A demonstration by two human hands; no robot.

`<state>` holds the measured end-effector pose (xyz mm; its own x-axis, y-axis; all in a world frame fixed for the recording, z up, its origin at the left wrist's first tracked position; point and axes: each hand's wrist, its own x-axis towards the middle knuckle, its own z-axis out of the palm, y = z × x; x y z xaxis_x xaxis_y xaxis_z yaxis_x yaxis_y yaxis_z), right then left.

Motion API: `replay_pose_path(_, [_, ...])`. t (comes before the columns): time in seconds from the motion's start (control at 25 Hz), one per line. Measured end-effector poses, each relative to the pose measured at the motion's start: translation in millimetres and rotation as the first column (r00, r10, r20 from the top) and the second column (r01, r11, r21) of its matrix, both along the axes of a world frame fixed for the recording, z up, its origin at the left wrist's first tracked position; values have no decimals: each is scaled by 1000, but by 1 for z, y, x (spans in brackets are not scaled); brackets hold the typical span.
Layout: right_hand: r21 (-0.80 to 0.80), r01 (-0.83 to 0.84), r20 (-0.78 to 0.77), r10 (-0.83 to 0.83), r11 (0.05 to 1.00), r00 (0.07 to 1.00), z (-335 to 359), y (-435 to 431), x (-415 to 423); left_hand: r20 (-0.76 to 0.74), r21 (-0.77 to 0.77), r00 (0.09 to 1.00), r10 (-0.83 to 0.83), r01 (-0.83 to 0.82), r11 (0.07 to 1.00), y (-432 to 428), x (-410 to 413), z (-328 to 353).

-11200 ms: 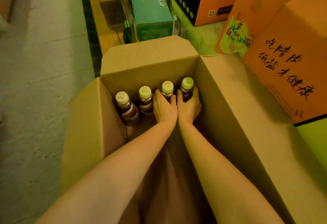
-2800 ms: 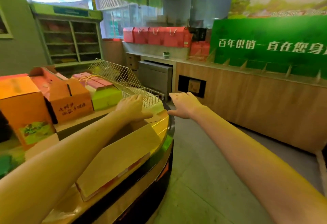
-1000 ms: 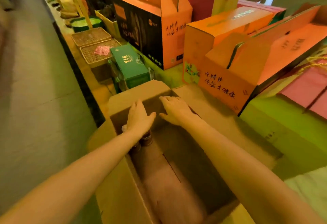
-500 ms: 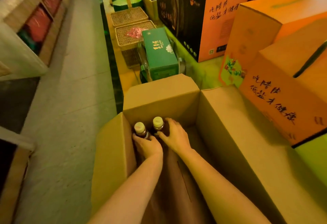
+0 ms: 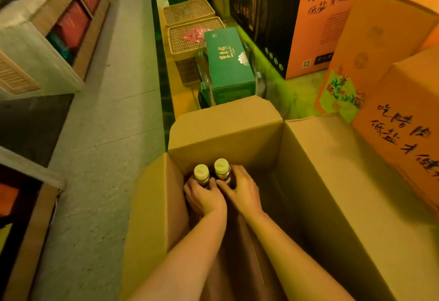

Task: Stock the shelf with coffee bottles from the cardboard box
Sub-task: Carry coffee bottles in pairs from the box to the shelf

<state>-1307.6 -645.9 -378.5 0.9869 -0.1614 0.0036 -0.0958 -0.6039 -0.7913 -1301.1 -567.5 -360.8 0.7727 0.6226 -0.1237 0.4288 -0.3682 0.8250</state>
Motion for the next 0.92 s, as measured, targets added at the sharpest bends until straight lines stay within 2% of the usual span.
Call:
replay_pose_path(0.2, [-44, 0, 84, 4, 999, 996, 17, -8, -9, -56, -148, 998, -36, 28, 989, -1, 0, 21])
replay_pose_path(0.28, [-41, 49, 156, -42, 998, 987, 31, -13, -15, -34, -181, 991, -129, 120, 976, -3, -7, 38])
replay_pose_path(0.44, [-40, 148, 291, -131, 988, 948, 83, -24, -24, 127, -192, 937, -326, 345, 919, 2, -22, 85])
replay_pose_path(0.56, [-35, 222, 402, -190, 974, 896, 136, -25, -25, 204, -173, 868, -452, 487, 856, 21, -22, 131])
replay_pose_path(0.64, [-1, 211, 456, -187, 978, 870, 177, -17, -20, 309, -202, 806, -505, 575, 793, 38, -18, 166])
replay_pose_path(0.76, [-19, 198, 518, -160, 980, 840, 239, 9, -11, 443, -215, 736, -512, 642, 736, 73, -11, 221])
replay_pose_path(0.92, [25, 99, 537, -97, 995, 838, 299, 71, 7, 550, -186, 697, -460, 639, 746, 144, 10, 273])
